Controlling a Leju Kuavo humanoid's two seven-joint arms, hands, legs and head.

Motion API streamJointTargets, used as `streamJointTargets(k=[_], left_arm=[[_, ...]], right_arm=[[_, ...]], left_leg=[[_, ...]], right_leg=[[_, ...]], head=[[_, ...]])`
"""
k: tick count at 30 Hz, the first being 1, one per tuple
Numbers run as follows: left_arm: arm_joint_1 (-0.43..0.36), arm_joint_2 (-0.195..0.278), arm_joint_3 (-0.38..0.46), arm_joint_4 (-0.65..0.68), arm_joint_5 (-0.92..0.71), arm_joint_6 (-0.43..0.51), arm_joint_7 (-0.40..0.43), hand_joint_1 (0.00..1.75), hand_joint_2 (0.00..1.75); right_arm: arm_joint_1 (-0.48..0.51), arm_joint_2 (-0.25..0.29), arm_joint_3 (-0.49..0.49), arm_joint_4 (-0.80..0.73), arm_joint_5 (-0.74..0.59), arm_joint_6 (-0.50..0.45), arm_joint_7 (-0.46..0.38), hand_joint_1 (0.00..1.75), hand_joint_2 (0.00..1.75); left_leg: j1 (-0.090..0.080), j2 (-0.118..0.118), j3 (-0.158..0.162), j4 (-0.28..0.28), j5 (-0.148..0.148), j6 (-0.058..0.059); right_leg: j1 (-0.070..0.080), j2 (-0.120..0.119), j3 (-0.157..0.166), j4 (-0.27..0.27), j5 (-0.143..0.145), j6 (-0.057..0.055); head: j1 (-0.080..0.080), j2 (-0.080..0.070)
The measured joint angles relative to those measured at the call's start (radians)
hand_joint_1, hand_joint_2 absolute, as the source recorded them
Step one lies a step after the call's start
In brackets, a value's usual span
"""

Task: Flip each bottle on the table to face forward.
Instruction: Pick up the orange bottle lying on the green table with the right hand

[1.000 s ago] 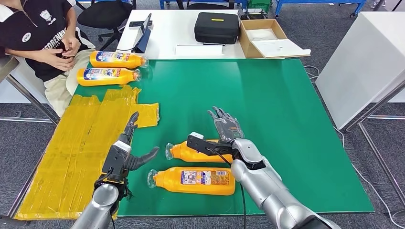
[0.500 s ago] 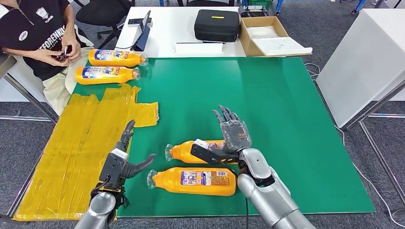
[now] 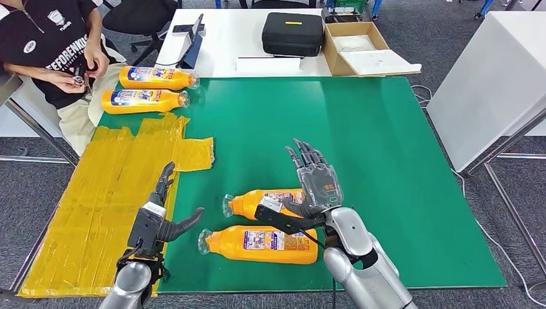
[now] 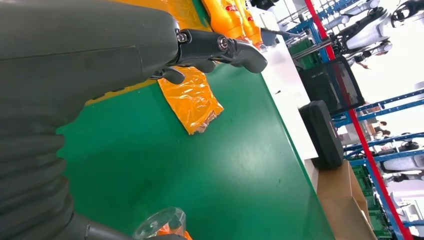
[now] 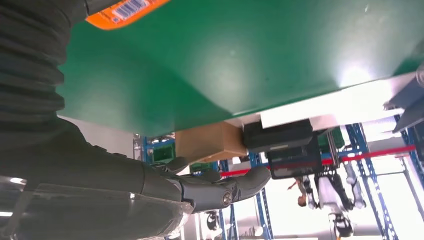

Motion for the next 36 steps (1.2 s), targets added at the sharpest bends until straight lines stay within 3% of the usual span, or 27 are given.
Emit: streamJointTargets(k=[9, 23, 36], left_arm=[[-0.011, -0.01, 0.006, 0.001, -0.005, -0.019, 0.003, 0.0, 1.75], [-0.013, -0.01, 0.008, 0.001, 0.008, -0.017, 0.011, 0.0, 1.75], [-0.028, -0.01, 0.008, 0.024, 0.022, -0.011, 0.008, 0.0, 1.75]], right_arm=[[0.005, -0.001, -0.007, 0.058, -0.039, 0.072, -0.003, 0.0, 1.75], [-0.095, 0.025, -0.007, 0.279, -0.063, 0.07, 0.001, 0.0, 1.75], [-0.123, 0.038, -0.007, 0.39, -0.055, 0.065, 0.004, 0.0, 1.75]], left_leg=[[0.0, 0.0, 0.0, 0.0, 0.0, 0.0], [0.0, 0.0, 0.0, 0.0, 0.0, 0.0], [0.0, 0.0, -0.001, 0.0, 0.0, 0.0]], right_leg=[[0.0, 0.0, 0.0, 0.0, 0.0, 0.0], [0.0, 0.0, 0.0, 0.0, 0.0, 0.0], [0.0, 0.0, 0.0, 0.0, 0.0, 0.0]], head=[[0.0, 0.0], [0.0, 0.0], [0.0, 0.0]])
